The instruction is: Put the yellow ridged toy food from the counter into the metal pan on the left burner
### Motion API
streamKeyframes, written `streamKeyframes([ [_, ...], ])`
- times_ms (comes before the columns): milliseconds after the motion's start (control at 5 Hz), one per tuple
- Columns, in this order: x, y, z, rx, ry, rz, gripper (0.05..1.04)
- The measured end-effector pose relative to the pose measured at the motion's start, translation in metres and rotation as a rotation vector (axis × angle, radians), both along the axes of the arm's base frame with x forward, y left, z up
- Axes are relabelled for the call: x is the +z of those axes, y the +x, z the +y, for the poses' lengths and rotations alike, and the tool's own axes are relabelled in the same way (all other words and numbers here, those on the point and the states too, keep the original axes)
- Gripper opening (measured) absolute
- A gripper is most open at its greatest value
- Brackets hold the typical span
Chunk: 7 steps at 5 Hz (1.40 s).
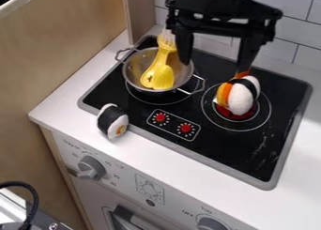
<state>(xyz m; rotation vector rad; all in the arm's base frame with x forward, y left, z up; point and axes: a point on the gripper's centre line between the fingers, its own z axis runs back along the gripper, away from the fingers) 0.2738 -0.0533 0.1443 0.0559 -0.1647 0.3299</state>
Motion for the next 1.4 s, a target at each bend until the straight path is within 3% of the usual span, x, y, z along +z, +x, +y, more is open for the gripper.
streamKeyframes([
  [600, -0.001, -0.023, 0.05, -0.093, 0.015, -0.03, 1.004],
  [1400, -0.006, -0.035, 0.097, -0.143, 0.039, -0.01, 1.004],
])
